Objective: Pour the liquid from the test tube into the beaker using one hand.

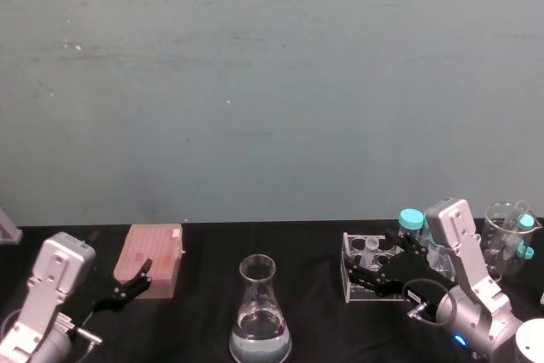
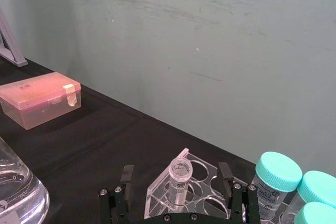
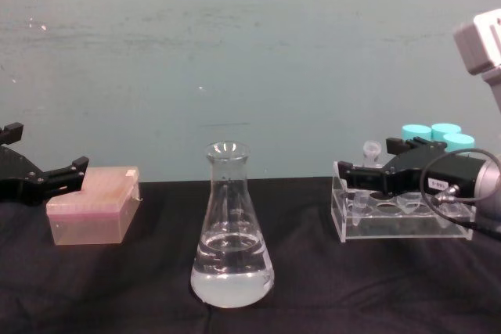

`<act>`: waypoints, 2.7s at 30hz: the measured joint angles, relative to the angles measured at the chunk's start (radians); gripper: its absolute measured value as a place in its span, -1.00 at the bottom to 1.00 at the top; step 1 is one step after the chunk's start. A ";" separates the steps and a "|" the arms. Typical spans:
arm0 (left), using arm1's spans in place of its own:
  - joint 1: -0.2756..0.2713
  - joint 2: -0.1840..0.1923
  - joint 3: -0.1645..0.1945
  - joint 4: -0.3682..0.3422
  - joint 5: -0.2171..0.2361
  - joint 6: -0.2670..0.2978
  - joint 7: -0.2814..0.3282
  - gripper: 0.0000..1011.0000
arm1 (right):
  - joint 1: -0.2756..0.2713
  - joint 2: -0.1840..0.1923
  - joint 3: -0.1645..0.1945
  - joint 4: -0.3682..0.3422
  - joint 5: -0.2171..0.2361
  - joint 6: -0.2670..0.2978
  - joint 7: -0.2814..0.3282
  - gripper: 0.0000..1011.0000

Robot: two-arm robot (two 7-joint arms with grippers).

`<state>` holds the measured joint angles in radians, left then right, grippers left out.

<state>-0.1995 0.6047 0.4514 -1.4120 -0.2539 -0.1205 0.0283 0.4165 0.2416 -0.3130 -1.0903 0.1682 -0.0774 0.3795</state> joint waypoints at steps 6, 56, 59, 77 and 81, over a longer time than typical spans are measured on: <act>0.000 0.000 0.000 0.000 0.000 0.000 0.000 0.98 | -0.001 -0.001 -0.002 -0.005 -0.002 0.004 -0.002 0.98; 0.000 0.000 0.000 0.000 0.000 0.000 0.000 0.98 | 0.031 -0.022 -0.015 0.048 -0.015 -0.004 -0.005 0.98; 0.000 0.000 0.000 0.000 0.000 0.000 0.000 0.98 | 0.031 -0.022 -0.015 0.048 -0.015 -0.004 -0.005 0.98; 0.000 0.000 0.000 0.000 0.000 0.000 0.000 0.98 | 0.031 -0.022 -0.014 0.046 -0.014 -0.004 -0.005 0.98; 0.000 0.000 0.000 0.000 0.000 0.000 0.000 0.98 | 0.031 -0.022 -0.014 0.046 -0.013 -0.004 -0.005 0.98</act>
<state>-0.1995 0.6047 0.4514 -1.4120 -0.2539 -0.1205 0.0283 0.4470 0.2198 -0.3268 -1.0445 0.1550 -0.0810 0.3748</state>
